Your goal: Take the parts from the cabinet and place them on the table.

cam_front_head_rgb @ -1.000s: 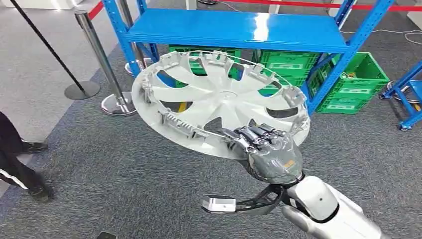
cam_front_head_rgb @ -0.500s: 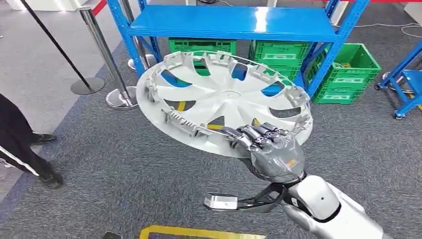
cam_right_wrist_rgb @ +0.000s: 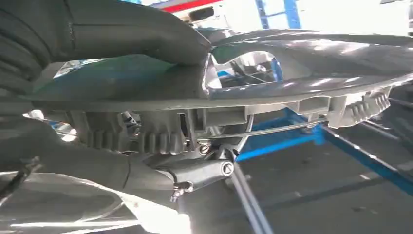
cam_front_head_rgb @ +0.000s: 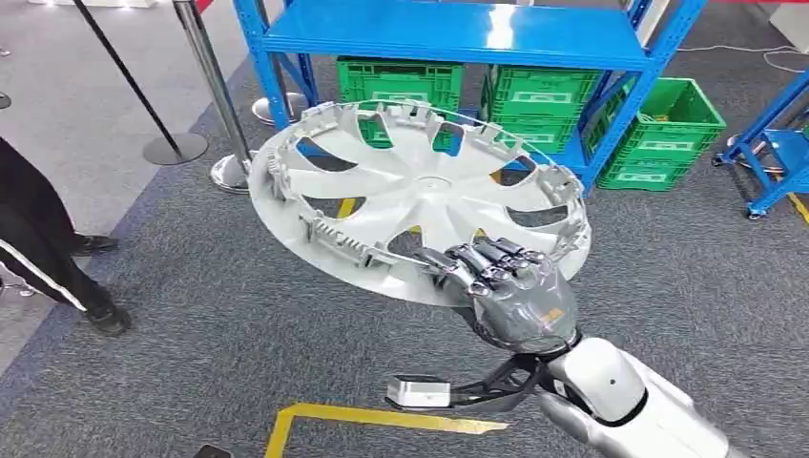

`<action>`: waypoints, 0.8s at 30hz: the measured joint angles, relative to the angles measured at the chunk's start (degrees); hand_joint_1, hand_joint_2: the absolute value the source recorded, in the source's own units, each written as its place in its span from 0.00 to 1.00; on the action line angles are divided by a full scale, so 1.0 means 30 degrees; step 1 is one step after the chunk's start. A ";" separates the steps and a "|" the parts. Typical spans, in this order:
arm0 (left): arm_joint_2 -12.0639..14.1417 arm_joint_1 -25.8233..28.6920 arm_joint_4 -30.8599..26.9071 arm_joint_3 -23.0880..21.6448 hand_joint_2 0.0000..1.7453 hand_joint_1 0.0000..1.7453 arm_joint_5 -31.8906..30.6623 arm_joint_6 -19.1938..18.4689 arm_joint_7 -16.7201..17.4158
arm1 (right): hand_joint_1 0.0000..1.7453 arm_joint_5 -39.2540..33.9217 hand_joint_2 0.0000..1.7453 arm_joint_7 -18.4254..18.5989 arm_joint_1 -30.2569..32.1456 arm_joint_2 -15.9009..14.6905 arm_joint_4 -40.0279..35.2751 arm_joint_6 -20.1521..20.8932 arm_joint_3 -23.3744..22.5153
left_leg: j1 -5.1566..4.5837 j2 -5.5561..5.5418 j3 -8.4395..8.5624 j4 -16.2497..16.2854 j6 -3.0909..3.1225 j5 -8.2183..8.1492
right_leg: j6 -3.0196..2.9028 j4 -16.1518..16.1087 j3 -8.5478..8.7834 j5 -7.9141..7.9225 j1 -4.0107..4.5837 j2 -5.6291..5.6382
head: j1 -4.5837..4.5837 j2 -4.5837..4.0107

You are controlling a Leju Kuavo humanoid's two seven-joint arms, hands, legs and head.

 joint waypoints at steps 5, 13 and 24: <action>0.0015 -0.0038 0.0138 -0.0058 0.00 0.00 0.0015 0.0000 -0.0015 | 1.00 0.0000 1.00 -0.0007 0.0066 0.0000 0.0175 -0.0022 0.0000 | -0.0140 0.0003 -0.0822 0.0035 0.0074 0.0616 | 0.0098 0.4339 -0.1149 -0.1871 -0.0013 0.0036 | 0.0014 0.0000; 0.0007 -0.0138 0.0276 -0.0109 0.00 0.00 0.0175 0.0182 -0.0087 | 1.00 0.0000 1.00 0.0007 0.0023 0.0044 0.0189 -0.0109 0.0000 | -0.0327 0.0015 -0.1290 0.0366 -0.0063 0.0859 | -0.0261 -0.1626 0.2349 -0.0187 0.0131 0.0039 | -0.0044 0.0000; 0.0015 -0.0138 0.0335 -0.0138 0.00 0.00 0.0321 0.0219 -0.0131 | 1.00 0.0007 1.00 -0.0007 -0.0004 0.0051 0.0204 -0.0095 0.0007 | -0.0315 0.0005 -0.1505 0.0341 -0.0413 0.1092 | -0.0450 -0.1363 0.2033 -0.0125 0.0136 0.0012 | -0.0022 0.0000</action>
